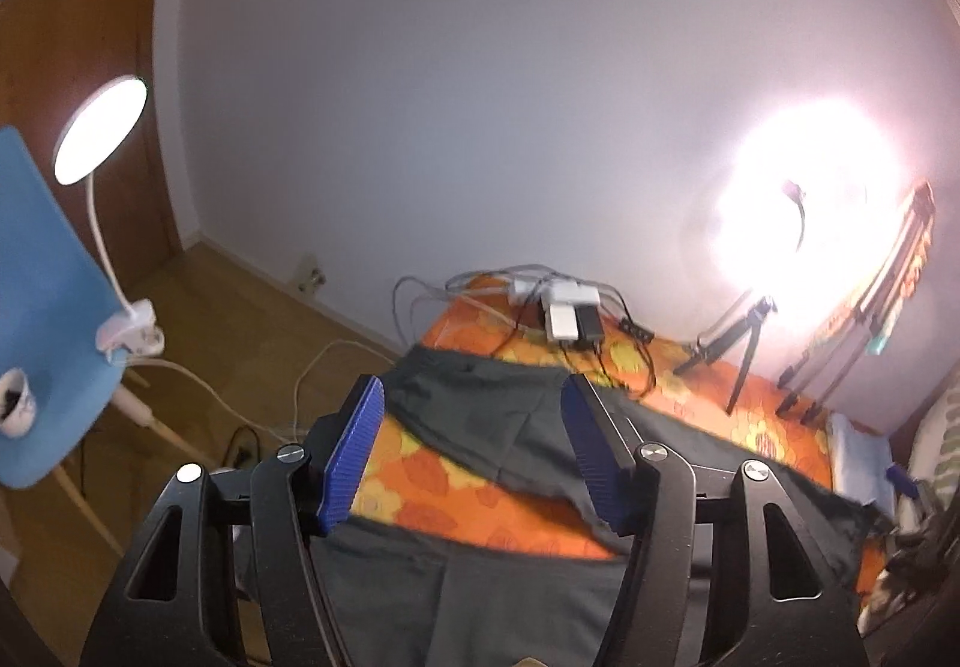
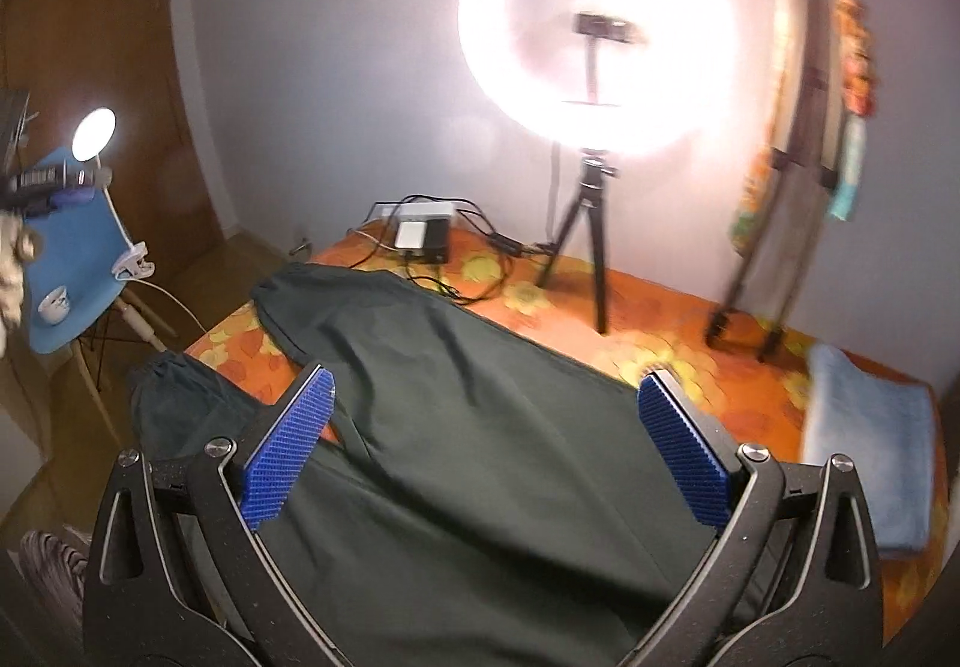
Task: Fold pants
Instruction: 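Move both tools toward the elastic waistband of the trousers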
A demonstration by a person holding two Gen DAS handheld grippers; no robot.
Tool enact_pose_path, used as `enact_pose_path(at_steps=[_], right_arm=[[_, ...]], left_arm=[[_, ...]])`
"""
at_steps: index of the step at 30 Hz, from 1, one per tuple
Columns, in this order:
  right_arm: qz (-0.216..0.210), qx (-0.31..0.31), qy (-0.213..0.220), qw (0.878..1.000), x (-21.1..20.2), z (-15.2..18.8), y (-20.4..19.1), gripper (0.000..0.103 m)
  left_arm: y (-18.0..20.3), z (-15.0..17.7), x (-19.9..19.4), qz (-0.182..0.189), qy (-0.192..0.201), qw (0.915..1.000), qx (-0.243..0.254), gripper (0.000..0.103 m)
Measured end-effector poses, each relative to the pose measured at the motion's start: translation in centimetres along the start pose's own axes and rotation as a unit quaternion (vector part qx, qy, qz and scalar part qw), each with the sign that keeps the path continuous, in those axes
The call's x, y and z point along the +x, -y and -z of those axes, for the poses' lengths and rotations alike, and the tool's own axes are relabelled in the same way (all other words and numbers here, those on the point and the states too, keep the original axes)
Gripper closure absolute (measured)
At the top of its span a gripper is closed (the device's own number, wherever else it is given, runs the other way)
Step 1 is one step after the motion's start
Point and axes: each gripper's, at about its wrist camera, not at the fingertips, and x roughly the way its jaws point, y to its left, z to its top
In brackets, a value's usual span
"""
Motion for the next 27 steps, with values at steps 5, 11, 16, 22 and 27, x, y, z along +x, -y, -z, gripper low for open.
enact_pose_path(at_steps=[5, 11, 16, 22, 27], right_arm=[[-0.017, -0.034, -0.006, 0.999, 5.5, -1.9, -2.3, 0.0], [-0.031, -0.068, -0.051, 0.996, 14.9, -3.3, -4.8, 0.007], [-0.035, -0.08, -0.107, 0.99, 22.3, -2.9, -5.5, 0.009], [-0.015, -0.085, -0.164, 0.983, 28.5, -1.2, -3.4, 0.01], [-0.001, -0.066, -0.189, 0.98, 32.1, -0.6, -0.6, 0.01]], left_arm=[[1.4, -2.6, -1.1, -0.013, 0.031, 0.9988, 0.036, 0.042], [1.8, 0.8, 2.1, -0.003, 0.018, 0.9991, 0.039, 0.042], [1.5, 3.9, 9.1, -0.003, -0.059, 0.9974, 0.041, 0.042], [0.7, 4.9, 17.0, -0.011, -0.124, 0.992, 0.018, 0.041], [0.0, 5.0, 22.7, -0.004, -0.166, 0.9861, -0.014, 0.041]])
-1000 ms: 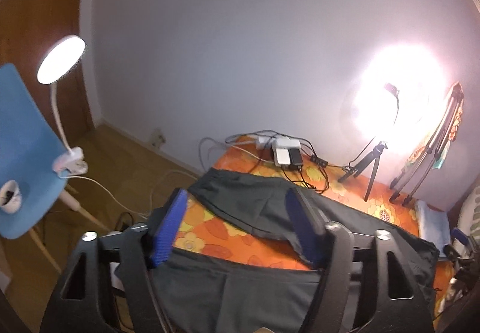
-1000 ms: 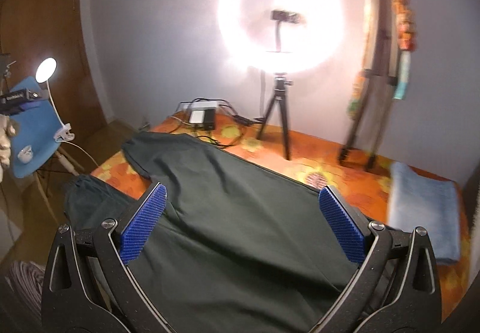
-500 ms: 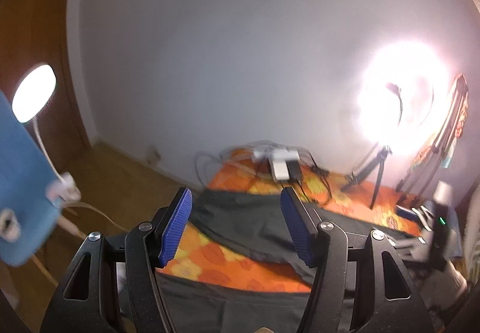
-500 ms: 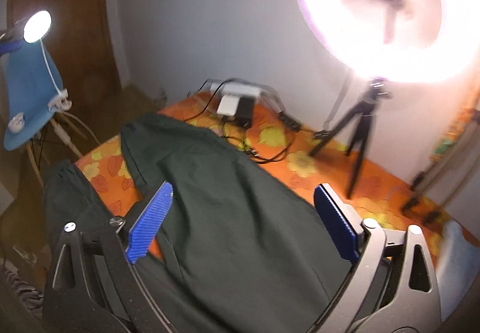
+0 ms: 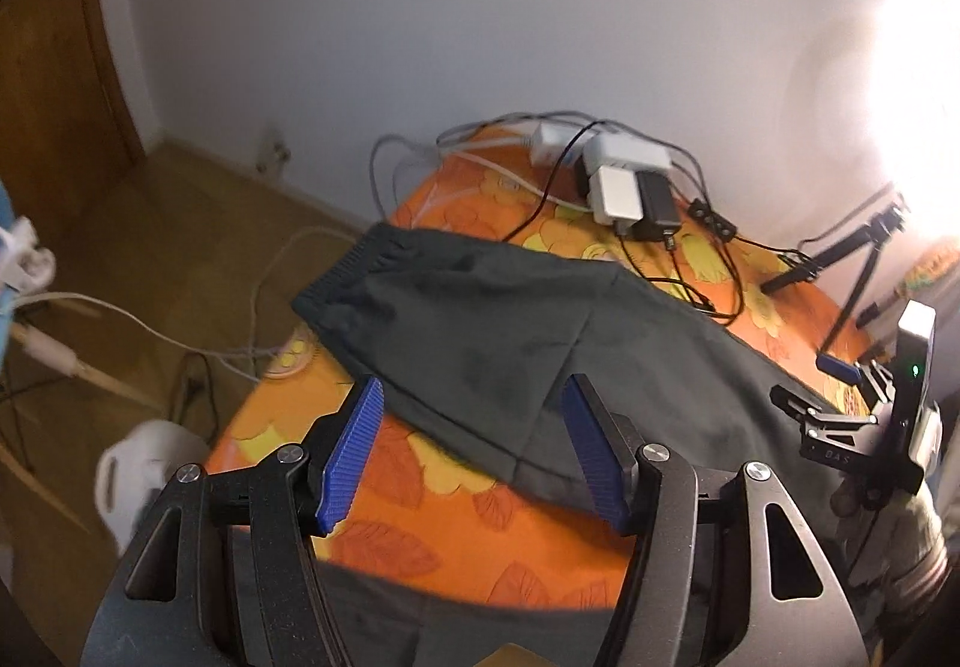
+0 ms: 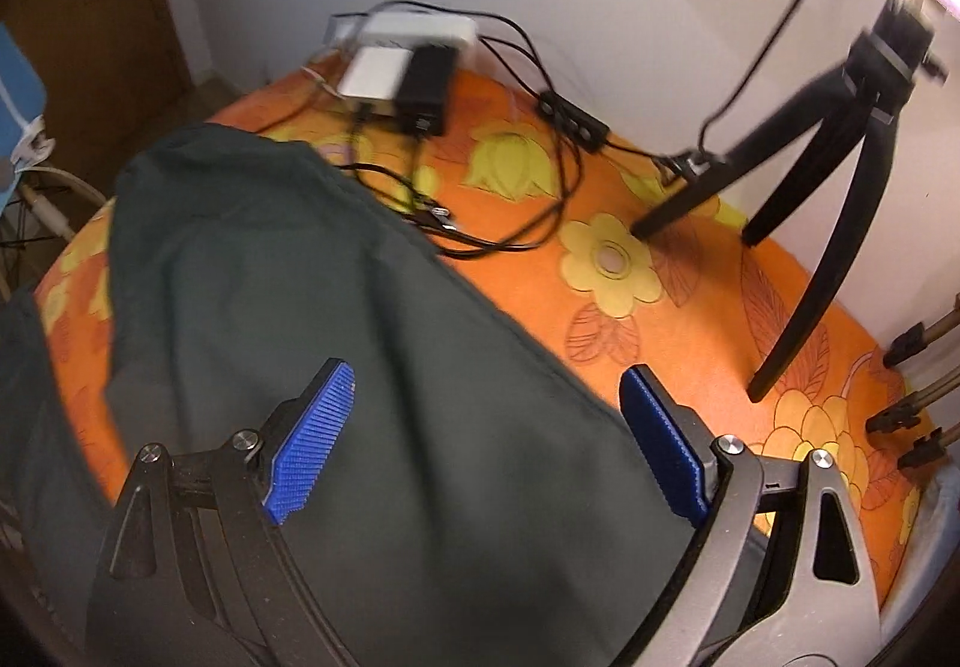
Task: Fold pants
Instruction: 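Move both tools toward the elastic waistband of the trousers, then close the right gripper on the trousers while the left gripper approaches the waistband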
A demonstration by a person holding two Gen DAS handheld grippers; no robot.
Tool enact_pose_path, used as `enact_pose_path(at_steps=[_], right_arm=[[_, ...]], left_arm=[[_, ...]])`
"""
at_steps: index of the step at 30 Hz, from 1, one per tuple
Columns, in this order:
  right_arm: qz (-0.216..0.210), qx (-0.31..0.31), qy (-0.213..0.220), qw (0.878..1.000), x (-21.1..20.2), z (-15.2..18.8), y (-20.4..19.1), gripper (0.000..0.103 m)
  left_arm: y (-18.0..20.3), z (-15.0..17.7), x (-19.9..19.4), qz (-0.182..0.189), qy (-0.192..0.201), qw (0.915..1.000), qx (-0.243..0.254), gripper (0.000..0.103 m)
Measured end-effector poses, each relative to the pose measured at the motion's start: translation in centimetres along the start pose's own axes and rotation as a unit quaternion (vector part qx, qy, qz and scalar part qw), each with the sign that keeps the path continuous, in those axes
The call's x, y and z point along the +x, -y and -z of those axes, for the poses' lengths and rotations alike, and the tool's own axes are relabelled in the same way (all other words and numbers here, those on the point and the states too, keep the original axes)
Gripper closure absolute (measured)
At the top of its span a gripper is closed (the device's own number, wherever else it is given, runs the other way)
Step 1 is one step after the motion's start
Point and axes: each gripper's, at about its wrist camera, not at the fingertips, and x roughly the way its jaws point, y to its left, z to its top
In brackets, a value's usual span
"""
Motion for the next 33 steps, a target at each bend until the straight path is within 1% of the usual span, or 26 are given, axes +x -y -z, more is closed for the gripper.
enact_pose_path(at_steps=[4, 9, 10, 11, 12, 15, 16, 17, 18, 19, 21, 25, 28, 30, 31, 32, 33], right_arm=[[-0.008, 0.009, -0.016, 1.0, 2.1, -0.2, 1.7, 0.01], [-0.029, 0.007, -0.035, 0.999, 4.0, -0.1, 2.2, 0.01], [-0.032, 0.006, -0.039, 0.999, 4.2, 0.0, 2.1, 0.013], [-0.036, 0.004, -0.043, 0.998, 4.4, 0.2, 2.0, 0.019], [-0.041, 0.002, -0.049, 0.998, 4.7, 0.4, 1.9, 0.021], [-0.036, -0.009, -0.041, 0.998, 4.5, 0.8, 1.5, 0.032], [-0.034, -0.008, -0.04, 0.999, 4.3, 0.9, 1.5, 0.044], [-0.033, -0.008, -0.037, 0.999, 4.0, 1.0, 1.4, 0.066], [-0.031, -0.006, -0.037, 0.999, 3.8, 1.0, 1.4, 0.079], [-0.036, 0.0, -0.039, 0.999, 3.6, 1.1, 1.4, 0.096], [-0.065, 0.016, -0.027, 0.997, 2.3, 1.4, 1.5, 0.097], [-0.089, -0.002, 0.005, 0.996, -1.4, 2.2, -0.4, 0.099], [-0.111, -0.02, 0.019, 0.993, -3.3, 3.2, -2.1, 0.099], [-0.093, -0.061, 0.028, 0.993, -4.0, 3.6, -3.2, 0.099], [-0.084, -0.07, 0.029, 0.994, -4.0, 3.6, -3.4, 0.099], [-0.078, -0.074, 0.024, 0.994, -3.5, 3.4, -3.1, 0.095], [-0.077, -0.072, 0.015, 0.994, -3.2, 3.3, -2.5, 0.087]], left_arm=[[-0.3, -0.9, 3.0, 0.009, -0.018, 0.9996, -0.019, 0.041], [-0.9, -1.7, 5.8, 0.008, -0.036, 0.9985, -0.04, 0.041], [-1.0, -1.7, 6.0, 0.008, -0.036, 0.9985, -0.04, 0.041], [-1.0, -1.7, 6.1, 0.007, -0.035, 0.9985, -0.04, 0.041], [-1.0, -1.8, 6.2, 0.006, -0.034, 0.9985, -0.042, 0.041], [-1.0, -1.9, 6.2, 0.006, -0.032, 0.9985, -0.044, 0.041], [-1.0, -2.0, 6.1, 0.005, -0.03, 0.9986, -0.044, 0.041], [-1.0, -2.1, 6.0, 0.004, -0.028, 0.9986, -0.045, 0.041], [-1.0, -2.1, 5.9, 0.006, -0.027, 0.9985, -0.048, 0.041], [-1.1, -2.3, 5.8, 0.008, -0.026, 0.9984, -0.051, 0.041], [-1.1, -2.4, 5.7, 0.016, -0.025, 0.9976, -0.062, 0.041], [-0.8, -2.5, 5.8, 0.029, -0.028, 0.9967, -0.07, 0.041], [-0.3, -2.2, 6.1, 0.036, -0.035, 0.996, -0.073, 0.041], [0.2, -2.0, 6.4, 0.042, -0.04, 0.9957, -0.072, 0.041], [0.4, -1.8, 6.3, 0.044, -0.04, 0.9958, -0.069, 0.041], [0.6, -1.7, 6.3, 0.045, -0.039, 0.9961, -0.066, 0.041], [0.7, -1.6, 6.3, 0.044, -0.039, 0.9964, -0.061, 0.041]])
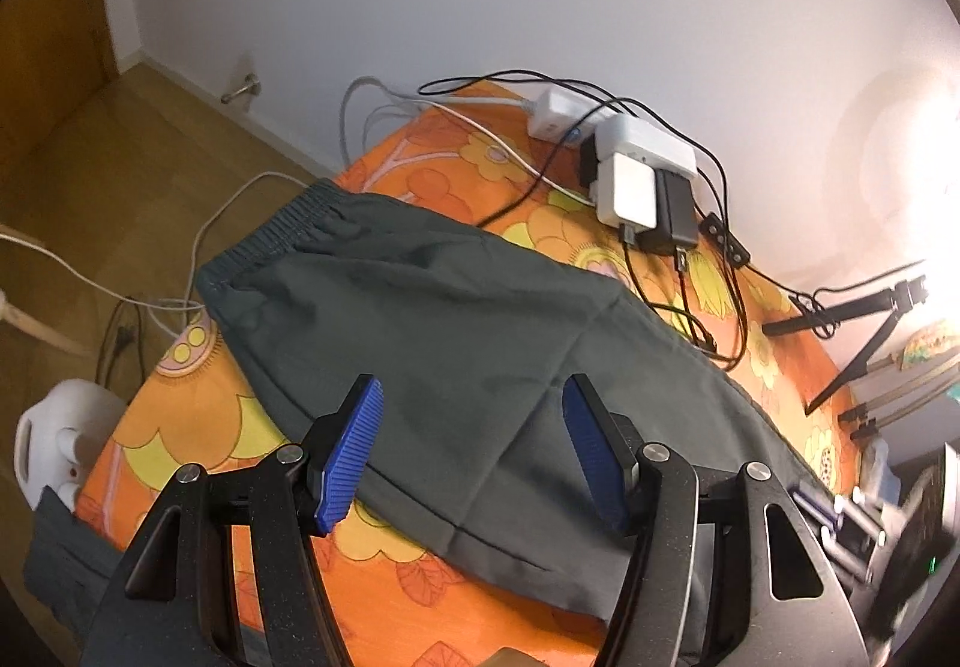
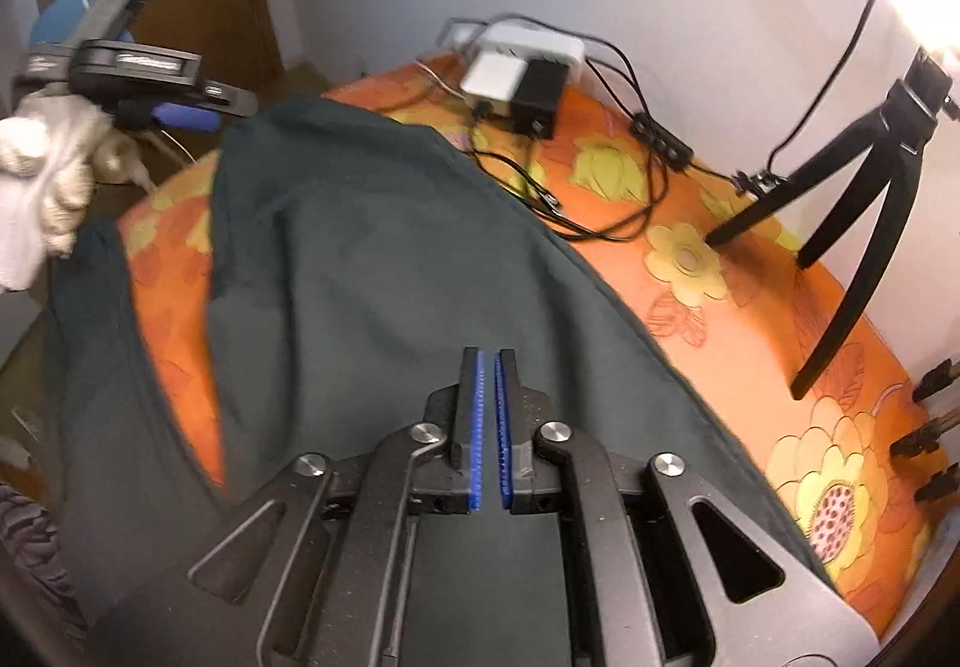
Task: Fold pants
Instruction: 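Close the right gripper on the trousers while the left gripper approaches the waistband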
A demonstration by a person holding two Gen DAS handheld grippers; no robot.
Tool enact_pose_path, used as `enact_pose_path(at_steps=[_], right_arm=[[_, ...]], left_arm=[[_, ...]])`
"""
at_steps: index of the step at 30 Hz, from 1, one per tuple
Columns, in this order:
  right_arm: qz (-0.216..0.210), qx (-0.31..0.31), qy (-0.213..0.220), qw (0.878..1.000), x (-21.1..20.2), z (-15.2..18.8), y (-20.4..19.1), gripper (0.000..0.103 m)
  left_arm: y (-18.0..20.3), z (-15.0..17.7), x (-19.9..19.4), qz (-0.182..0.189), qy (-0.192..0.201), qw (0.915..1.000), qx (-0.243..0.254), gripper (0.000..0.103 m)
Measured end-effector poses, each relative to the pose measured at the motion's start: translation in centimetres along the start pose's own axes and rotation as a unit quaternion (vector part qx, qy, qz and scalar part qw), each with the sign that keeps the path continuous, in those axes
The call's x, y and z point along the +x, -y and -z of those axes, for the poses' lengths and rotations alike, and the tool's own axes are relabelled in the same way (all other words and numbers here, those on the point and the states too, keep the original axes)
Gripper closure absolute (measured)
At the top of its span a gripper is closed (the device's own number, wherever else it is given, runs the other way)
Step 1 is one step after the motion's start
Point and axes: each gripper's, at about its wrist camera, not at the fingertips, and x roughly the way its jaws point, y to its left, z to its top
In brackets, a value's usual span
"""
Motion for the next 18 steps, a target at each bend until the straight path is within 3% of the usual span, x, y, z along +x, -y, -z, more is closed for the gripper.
enact_pose_path(at_steps=[2, 3, 13, 18], right_arm=[[0.013, 0.01, -0.007, 1.0, 0.6, -0.2, 1.6, 0.029], [0.022, 0.012, 0.002, 1.0, 0.9, -0.3, 2.5, 0.022], [0.011, 0.03, -0.038, 0.999, 5.4, -0.8, 7.9, 0.022], [0.008, 0.022, -0.042, 0.999, 6.2, -0.4, 8.4, 0.042]], left_arm=[[0.1, 0.0, 0.2, -0.003, -0.001, 1.0, 0.004, 0.041], [0.0, 0.0, 0.2, -0.002, -0.002, 1.0, 0.003, 0.041], [0.0, 0.0, 1.7, -0.006, -0.008, 0.9999, 0.011, 0.041], [0.1, -0.1, 2.3, -0.006, -0.008, 0.9999, 0.01, 0.041]])
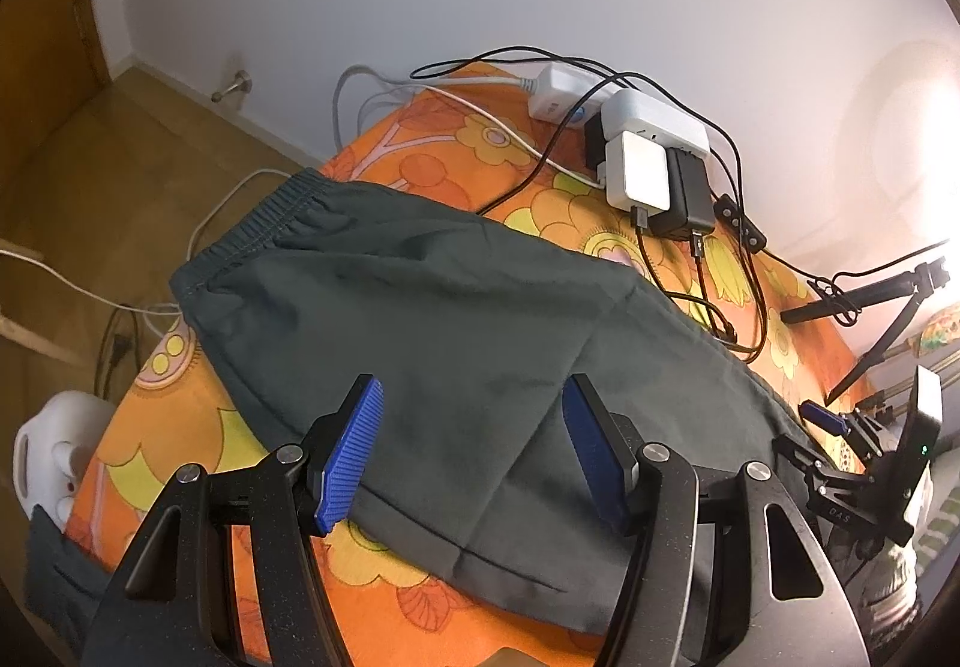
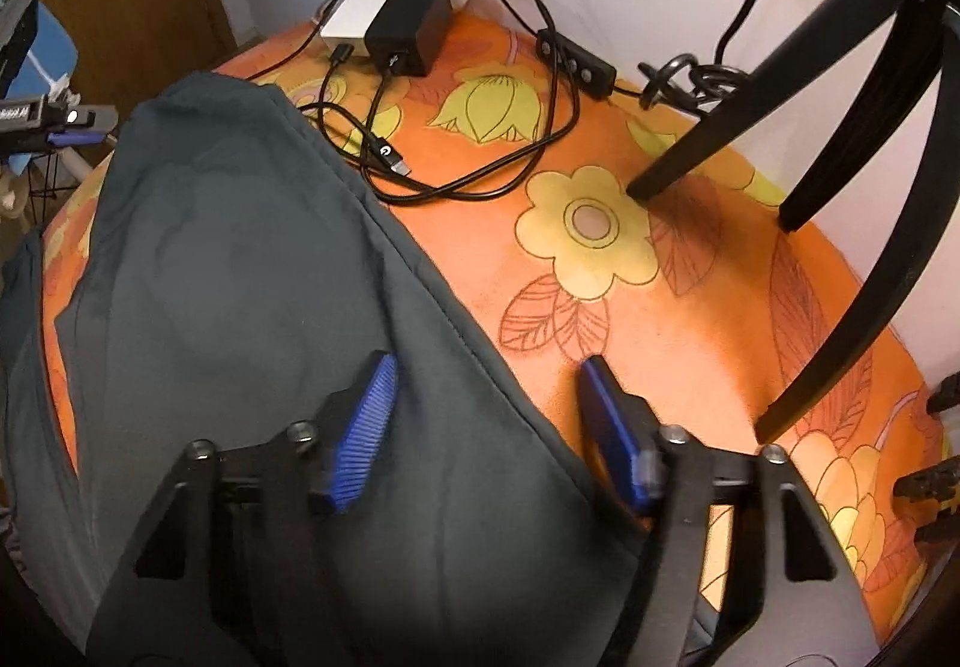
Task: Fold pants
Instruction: 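Close the right gripper on the trousers while the left gripper approaches the waistband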
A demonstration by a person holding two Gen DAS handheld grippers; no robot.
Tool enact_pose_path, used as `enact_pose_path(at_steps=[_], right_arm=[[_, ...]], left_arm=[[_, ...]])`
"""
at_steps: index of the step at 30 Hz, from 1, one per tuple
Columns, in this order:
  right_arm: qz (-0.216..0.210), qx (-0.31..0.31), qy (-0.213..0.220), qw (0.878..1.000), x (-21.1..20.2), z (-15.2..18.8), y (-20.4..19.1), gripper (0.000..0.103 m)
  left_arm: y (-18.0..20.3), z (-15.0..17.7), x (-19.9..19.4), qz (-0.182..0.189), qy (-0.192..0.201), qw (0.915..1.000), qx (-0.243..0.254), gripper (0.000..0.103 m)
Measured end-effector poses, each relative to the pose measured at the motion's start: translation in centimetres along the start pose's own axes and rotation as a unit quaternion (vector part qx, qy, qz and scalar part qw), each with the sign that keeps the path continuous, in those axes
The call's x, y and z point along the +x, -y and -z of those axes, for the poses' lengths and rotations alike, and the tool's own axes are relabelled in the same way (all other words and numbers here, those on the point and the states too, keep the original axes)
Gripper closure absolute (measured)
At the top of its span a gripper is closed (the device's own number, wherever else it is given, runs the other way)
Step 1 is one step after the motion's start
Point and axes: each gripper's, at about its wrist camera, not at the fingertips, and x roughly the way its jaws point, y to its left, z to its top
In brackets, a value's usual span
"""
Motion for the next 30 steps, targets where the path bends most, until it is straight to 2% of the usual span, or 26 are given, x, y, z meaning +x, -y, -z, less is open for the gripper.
enact_pose_path(at_steps=[1, 4, 8, 13, 16, 22, 23, 26, 30], right_arm=[[-0.001, -0.001, 0.003, 1.0, -0.2, 0.0, -0.1, 0.049], [-0.006, -0.006, 0.008, 1.0, -0.6, 0.2, -0.5, 0.095], [-0.004, -0.014, 0.005, 1.0, -1.1, 0.6, -1.6, 0.099], [-0.031, 0.012, 0.049, 0.998, -4.7, 1.6, -2.6, 0.099], [-0.048, -0.006, 0.063, 0.997, -7.0, 2.9, -4.6, 0.099], [-0.053, -0.079, 0.046, 0.994, -8.0, 5.7, -10.7, 0.099], [-0.052, -0.089, 0.044, 0.994, -7.8, 5.9, -11.3, 0.099], [-0.045, -0.107, 0.042, 0.992, -7.6, 7.1, -12.7, 0.099], [-0.057, -0.103, 0.043, 0.992, -7.9, 7.4, -13.2, 0.099]], left_arm=[[0.1, 0.0, 0.1, 0.0, 0.0, 1.0, 0.0, 0.041], [0.3, -0.1, 0.5, 0.001, -0.002, 1.0, -0.003, 0.041], [0.9, -0.2, 1.0, 0.004, -0.005, 1.0, -0.003, 0.041], [1.7, -0.4, 1.4, 0.016, -0.013, 0.9997, -0.011, 0.041], [2.2, -0.7, 1.4, 0.027, -0.013, 0.9993, -0.02, 0.041], [3.0, -1.0, 1.2, 0.044, -0.011, 0.9983, -0.036, 0.041], [3.1, -1.1, 1.4, 0.046, -0.014, 0.9981, -0.038, 0.038], [3.7, -1.0, 2.3, 0.053, -0.033, 0.9972, -0.04, 0.035], [4.5, -0.8, 4.0, 0.042, -0.065, 0.9965, -0.032, 0.034]])
